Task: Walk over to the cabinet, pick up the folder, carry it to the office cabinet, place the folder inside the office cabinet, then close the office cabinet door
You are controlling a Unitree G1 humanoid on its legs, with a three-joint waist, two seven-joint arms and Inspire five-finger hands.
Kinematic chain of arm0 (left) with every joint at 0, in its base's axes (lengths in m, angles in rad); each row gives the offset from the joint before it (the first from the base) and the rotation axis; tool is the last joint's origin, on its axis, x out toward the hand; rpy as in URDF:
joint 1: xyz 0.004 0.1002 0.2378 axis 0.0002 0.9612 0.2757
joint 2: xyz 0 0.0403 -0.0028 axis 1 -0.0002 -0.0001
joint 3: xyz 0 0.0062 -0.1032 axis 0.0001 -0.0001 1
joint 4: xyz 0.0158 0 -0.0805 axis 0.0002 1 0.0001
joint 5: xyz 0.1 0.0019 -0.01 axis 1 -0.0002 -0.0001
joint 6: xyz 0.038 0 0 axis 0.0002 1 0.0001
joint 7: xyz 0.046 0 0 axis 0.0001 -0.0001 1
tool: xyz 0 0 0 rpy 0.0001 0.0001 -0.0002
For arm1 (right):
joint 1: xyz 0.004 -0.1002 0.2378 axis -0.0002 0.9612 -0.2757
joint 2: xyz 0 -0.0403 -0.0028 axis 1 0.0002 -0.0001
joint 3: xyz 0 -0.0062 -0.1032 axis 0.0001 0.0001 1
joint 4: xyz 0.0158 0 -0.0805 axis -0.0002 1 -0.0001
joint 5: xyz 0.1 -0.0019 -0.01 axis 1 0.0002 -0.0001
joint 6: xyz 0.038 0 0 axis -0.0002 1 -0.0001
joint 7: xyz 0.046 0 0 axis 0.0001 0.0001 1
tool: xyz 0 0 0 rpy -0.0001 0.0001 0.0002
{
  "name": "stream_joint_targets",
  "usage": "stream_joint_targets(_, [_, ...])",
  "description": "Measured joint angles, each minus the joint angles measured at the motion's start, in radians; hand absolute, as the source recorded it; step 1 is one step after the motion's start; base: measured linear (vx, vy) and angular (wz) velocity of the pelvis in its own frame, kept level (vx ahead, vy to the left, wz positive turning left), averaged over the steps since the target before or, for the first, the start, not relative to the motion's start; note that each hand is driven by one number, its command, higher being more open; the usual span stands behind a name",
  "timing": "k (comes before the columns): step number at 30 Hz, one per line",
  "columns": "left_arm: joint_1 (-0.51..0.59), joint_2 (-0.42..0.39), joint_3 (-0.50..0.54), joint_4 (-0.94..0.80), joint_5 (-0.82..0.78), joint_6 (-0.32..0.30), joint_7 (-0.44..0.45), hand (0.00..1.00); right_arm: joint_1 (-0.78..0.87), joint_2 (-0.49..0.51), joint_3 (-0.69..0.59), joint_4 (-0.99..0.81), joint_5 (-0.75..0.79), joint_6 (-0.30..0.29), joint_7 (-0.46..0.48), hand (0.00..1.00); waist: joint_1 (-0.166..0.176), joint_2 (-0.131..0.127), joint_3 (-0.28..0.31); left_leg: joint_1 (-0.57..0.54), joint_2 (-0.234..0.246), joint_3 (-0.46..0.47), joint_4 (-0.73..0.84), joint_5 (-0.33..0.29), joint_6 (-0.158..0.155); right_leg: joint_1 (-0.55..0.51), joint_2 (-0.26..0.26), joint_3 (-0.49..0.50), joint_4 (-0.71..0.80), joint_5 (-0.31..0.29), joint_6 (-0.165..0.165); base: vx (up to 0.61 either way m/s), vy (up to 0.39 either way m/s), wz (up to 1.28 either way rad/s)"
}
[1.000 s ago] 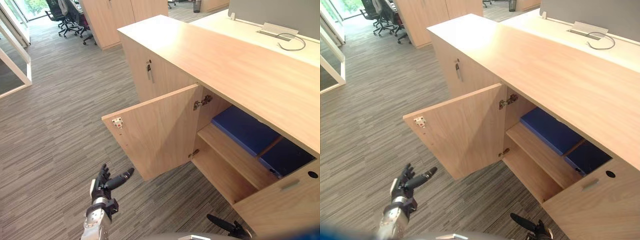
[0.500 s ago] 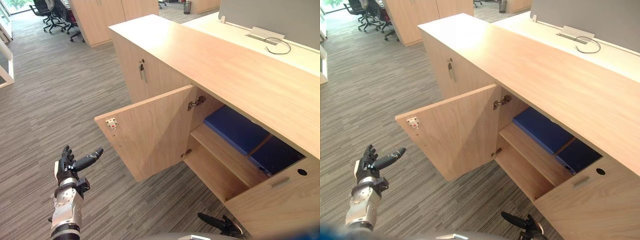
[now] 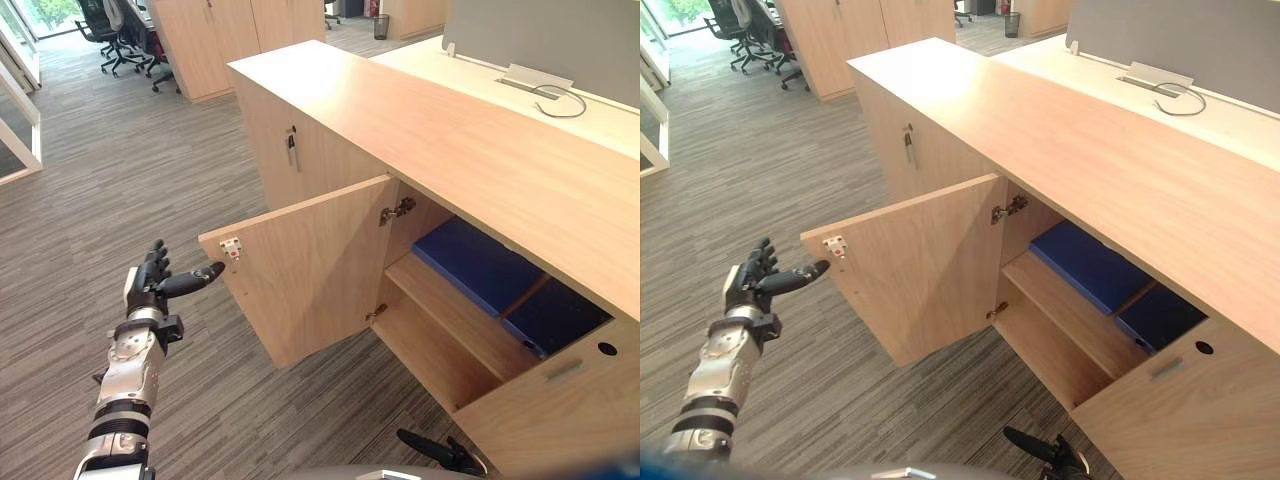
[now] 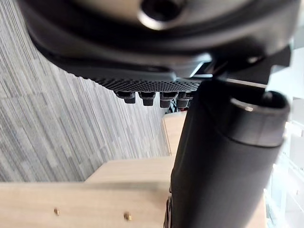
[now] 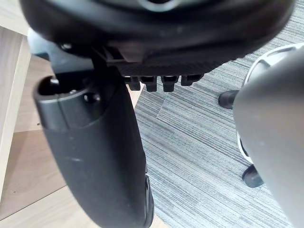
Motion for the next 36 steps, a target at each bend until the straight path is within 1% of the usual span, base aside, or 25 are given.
stream_joint_targets(4, [-0.008,0.000,-0.079,0.024,-0.029,0.000,-0.039,1.00,0.000,-0.001,0.000,0.001,0.016,0.000,0.006,1.00,-0.007,-0.002,-0.001,0.000,0.003,0.002,0.000,0.004,-0.006,-0.005,0.001,0.004,0.008,0.000,-0.001,-0.03,-0.003,-0.02])
stream_joint_targets(7, [-0.008,0.004,-0.142,0.037,-0.030,0.007,-0.089,1.00,0.004,-0.002,0.001,0.002,0.030,0.000,0.009,1.00,-0.007,-0.005,-0.003,0.001,0.005,0.003,0.000,0.005,-0.007,-0.008,0.001,0.009,0.014,0.000,-0.002,-0.02,0.003,-0.02])
stream_joint_targets(9, [-0.008,0.014,-0.161,0.049,-0.040,0.010,-0.106,1.00,0.007,-0.002,0.002,0.003,0.030,-0.001,0.014,1.00,-0.007,-0.008,-0.006,0.002,0.006,0.005,0.000,0.005,-0.007,-0.008,0.001,0.012,0.014,0.000,-0.002,-0.03,0.008,-0.04])
stream_joint_targets(12, [-0.008,0.087,-0.237,0.057,-0.050,0.014,-0.146,1.00,0.010,-0.002,0.005,0.004,0.029,-0.001,0.017,1.00,-0.007,-0.014,-0.009,0.005,0.006,0.009,0.000,0.005,-0.007,-0.008,0.001,0.014,0.016,0.000,-0.002,-0.04,0.010,-0.03])
stream_joint_targets(13, [-0.008,0.118,-0.265,0.057,-0.049,0.014,-0.162,1.00,0.011,-0.002,0.006,0.005,0.029,-0.001,0.019,1.00,-0.007,-0.016,-0.010,0.005,0.006,0.012,0.000,0.005,-0.007,-0.008,0.000,0.015,0.016,0.000,-0.002,-0.05,0.017,-0.03])
stream_joint_targets(14, [-0.008,0.167,-0.312,0.057,-0.049,0.015,-0.192,1.00,0.011,-0.005,0.010,0.007,0.028,-0.001,0.030,1.00,-0.006,-0.017,-0.011,0.007,0.005,0.016,0.000,0.005,-0.007,-0.009,0.000,0.016,0.017,0.000,-0.002,-0.05,0.018,-0.04])
stream_joint_targets(15, [-0.008,0.189,-0.338,0.057,-0.049,0.016,-0.207,1.00,0.011,-0.006,0.011,0.010,0.028,-0.001,0.036,1.00,-0.006,-0.018,-0.011,0.007,0.005,0.018,0.000,0.005,-0.007,-0.010,-0.001,0.017,0.016,0.000,-0.002,-0.04,0.016,-0.04])
stream_joint_targets(19, [-0.008,0.232,-0.398,0.069,-0.046,0.017,-0.254,1.00,0.007,-0.025,0.051,0.017,0.018,-0.002,0.056,1.00,-0.006,-0.019,-0.012,0.007,0.001,0.023,0.000,0.005,-0.006,-0.013,-0.005,0.019,0.016,0.000,-0.002,-0.04,0.016,-0.04])
stream_joint_targets(22, [-0.010,0.271,-0.483,0.062,-0.015,0.017,-0.264,1.00,0.007,-0.033,0.051,0.023,-0.010,-0.002,0.064,1.00,-0.007,-0.022,-0.014,0.006,-0.003,0.023,0.000,0.007,-0.003,-0.013,-0.009,0.018,0.015,0.000,-0.001,-0.02,0.008,0.00])
stream_joint_targets(24, [-0.009,0.349,-0.599,-0.005,0.005,0.024,-0.266,1.00,0.011,-0.046,0.083,0.025,-0.012,-0.005,0.068,1.00,-0.007,-0.025,-0.015,0.002,-0.006,0.019,0.000,0.009,0.000,-0.015,-0.012,0.013,0.015,0.001,0.000,-0.03,0.013,0.07])
stream_joint_targets(25, [-0.008,0.375,-0.629,-0.038,0.009,0.030,-0.267,1.00,0.013,-0.050,0.083,0.027,-0.012,-0.008,0.070,1.00,-0.007,-0.025,-0.015,-0.001,-0.007,0.015,0.000,0.010,0.001,-0.016,-0.013,0.011,0.015,0.002,0.001,-0.01,0.005,0.18])
stream_joint_targets(27, [0.004,0.489,-0.759,-0.213,0.012,0.044,-0.282,1.00,0.023,-0.064,0.086,0.042,-0.013,-0.015,0.074,1.00,-0.008,-0.025,-0.018,-0.016,-0.014,-0.003,0.000,0.014,0.008,-0.020,-0.020,-0.002,0.014,0.009,0.011,-0.01,0.015,0.26])
stream_joint_targets(28, [0.015,0.517,-0.782,-0.265,0.012,0.045,-0.291,1.00,0.027,-0.068,0.086,0.042,-0.014,-0.016,0.076,1.00,-0.008,-0.024,-0.020,-0.023,-0.016,-0.007,0.000,0.015,0.009,-0.026,-0.022,-0.003,0.014,0.012,0.011,-0.03,0.043,0.23])
stream_joint_targets(29, [0.040,0.561,-0.812,-0.364,0.007,0.045,-0.320,1.00,0.032,-0.072,0.086,0.046,-0.014,-0.016,0.078,1.00,-0.008,-0.023,-0.022,-0.036,-0.019,-0.011,0.001,0.016,0.011,-0.038,-0.024,-0.003,0.014,0.021,0.012,-0.02,0.047,0.13])
stream_joint_targets(30, [0.047,0.572,-0.826,-0.402,-0.008,0.048,-0.337,1.00,0.034,-0.075,0.086,0.051,-0.014,-0.016,0.078,1.00,-0.007,-0.023,-0.022,-0.041,-0.020,-0.012,0.001,0.018,0.013,-0.041,-0.025,-0.003,0.012,0.027,0.011,-0.03,0.077,0.11])
stream_joint_targets(31, [0.050,0.579,-0.862,-0.462,-0.055,0.056,-0.387,1.00,0.040,-0.078,0.085,0.066,-0.016,-0.014,0.081,1.00,-0.008,-0.022,-0.022,-0.043,-0.022,-0.013,0.005,0.019,0.015,-0.039,-0.026,-0.001,0.003,0.042,0.011,-0.03,0.070,0.02])
stream_joint_targets(32, [0.051,0.567,-0.895,-0.514,-0.111,0.063,-0.434,1.00,0.048,-0.078,0.084,0.067,-0.019,-0.015,0.083,1.00,-0.010,-0.023,-0.023,-0.042,-0.023,-0.009,0.006,0.019,0.016,-0.038,-0.026,0.004,-0.003,0.055,0.009,-0.05,0.091,-0.05])
stream_joint_targets(33, [0.051,0.552,-0.908,-0.538,-0.141,0.064,-0.455,1.00,0.049,-0.078,0.084,0.067,-0.019,-0.015,0.085,1.00,-0.012,-0.024,-0.023,-0.042,-0.023,-0.005,0.006,0.019,0.016,-0.040,-0.026,0.008,-0.004,0.062,0.006,-0.07,0.087,-0.19])
stream_joint_targets(34, [0.051,0.516,-0.927,-0.575,-0.199,0.078,-0.478,1.00,0.050,-0.078,0.084,0.067,-0.019,-0.016,0.090,1.00,-0.019,-0.025,-0.023,-0.043,-0.024,0.003,0.006,0.019,0.016,-0.045,-0.026,0.021,-0.006,0.074,0.007,-0.09,0.100,-0.28])
stream_joint_targets(35, [0.050,0.466,-0.935,-0.607,-0.253,0.079,-0.505,1.00,0.050,-0.076,0.086,0.067,-0.019,-0.018,0.095,1.00,-0.030,-0.029,-0.027,-0.048,-0.027,0.008,0.005,0.019,0.017,-0.054,-0.030,0.031,-0.006,0.078,0.006,-0.08,0.076,-0.28])
stream_joint_targets(36, [0.048,0.441,-0.935,-0.630,-0.277,0.078,-0.517,1.00,0.050,-0.074,0.089,0.067,-0.019,-0.020,0.097,1.00,-0.036,-0.032,-0.029,-0.052,-0.028,0.013,0.005,0.018,0.021,-0.058,-0.031,0.035,-0.008,0.078,0.006,-0.06,0.048,-0.27])
